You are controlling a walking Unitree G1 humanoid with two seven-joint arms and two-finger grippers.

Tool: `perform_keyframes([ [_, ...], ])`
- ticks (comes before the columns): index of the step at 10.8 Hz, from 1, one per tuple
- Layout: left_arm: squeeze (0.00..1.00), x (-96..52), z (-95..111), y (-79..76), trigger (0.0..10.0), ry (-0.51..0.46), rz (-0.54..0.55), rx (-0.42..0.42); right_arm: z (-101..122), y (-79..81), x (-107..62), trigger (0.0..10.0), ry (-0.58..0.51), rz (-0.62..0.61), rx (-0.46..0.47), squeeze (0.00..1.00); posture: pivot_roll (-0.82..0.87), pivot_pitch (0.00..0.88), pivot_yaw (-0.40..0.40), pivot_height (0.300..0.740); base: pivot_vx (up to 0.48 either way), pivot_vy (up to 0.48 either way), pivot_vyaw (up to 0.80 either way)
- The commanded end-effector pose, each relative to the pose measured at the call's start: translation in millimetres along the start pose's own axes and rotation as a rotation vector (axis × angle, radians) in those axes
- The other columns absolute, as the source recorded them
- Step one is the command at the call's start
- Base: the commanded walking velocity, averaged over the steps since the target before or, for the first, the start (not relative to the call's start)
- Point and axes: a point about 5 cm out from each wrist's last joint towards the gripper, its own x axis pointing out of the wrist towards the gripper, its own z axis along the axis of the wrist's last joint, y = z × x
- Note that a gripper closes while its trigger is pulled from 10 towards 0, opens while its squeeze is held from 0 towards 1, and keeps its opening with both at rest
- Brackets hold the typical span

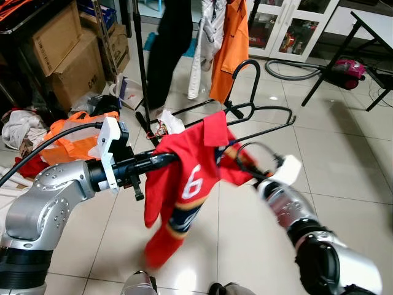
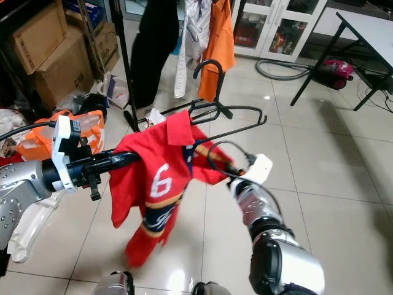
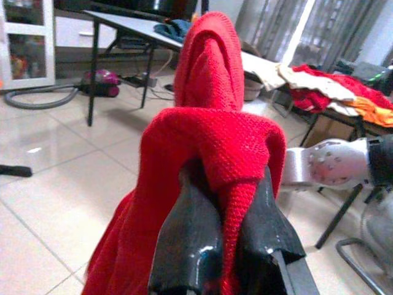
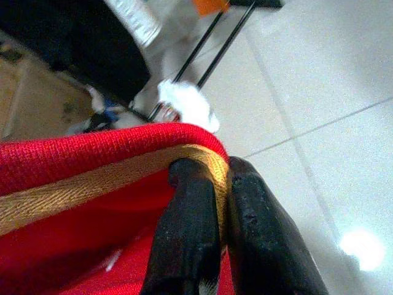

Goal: Hang hanger

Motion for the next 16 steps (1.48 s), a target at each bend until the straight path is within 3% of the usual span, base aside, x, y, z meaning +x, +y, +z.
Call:
perform_keyframes([
  [1, 0.00, -3.0, 13.3, 0.2, 10.0, -0.057, 0.018, 0.072, 9.9, -8.7, -1.8, 0.0, -0.035, -0.043, -0.034, 0.00, 0.12, 0.083, -0.121, 0.740, 0.000, 0.000, 0.00],
  [3, 0.00, -6.1, 9.1, 6.1, 10.0, -0.043, 0.083, 0.085, 20.9, -12.5, -2.3, 0.0, -0.069, -0.060, -0.031, 0.00, 0.12, 0.085, -0.120, 0.740, 0.000, 0.000, 0.00],
  [5, 0.00, -9.9, 12.7, 15.9, 10.0, -0.074, 0.174, 0.103, 27.3, -23.0, -4.8, 0.0, -0.078, -0.091, 0.143, 0.00, 0.12, 0.095, -0.117, 0.740, 0.000, 0.000, 0.00],
  [7, 0.00, -17.8, 12.0, 25.0, 10.0, -0.106, 0.261, 0.116, 39.7, -28.0, -6.1, 0.0, -0.091, -0.094, 0.199, 0.00, 0.12, 0.099, -0.111, 0.740, 0.000, 0.000, 0.00],
  [11, 0.00, -19.0, 9.8, 10.5, 10.0, -0.135, 0.157, 0.122, 64.3, -19.2, -3.4, 0.0, -0.119, -0.055, 0.209, 0.00, 0.11, 0.105, -0.112, 0.740, 0.000, 0.000, 0.00],
  [16, 0.00, -20.4, 19.9, -5.7, 10.0, -0.164, 0.030, 0.128, 80.3, -17.5, -4.1, 0.0, -0.146, -0.049, 0.128, 0.00, 0.12, 0.111, -0.116, 0.740, 0.000, 0.000, 0.00],
])
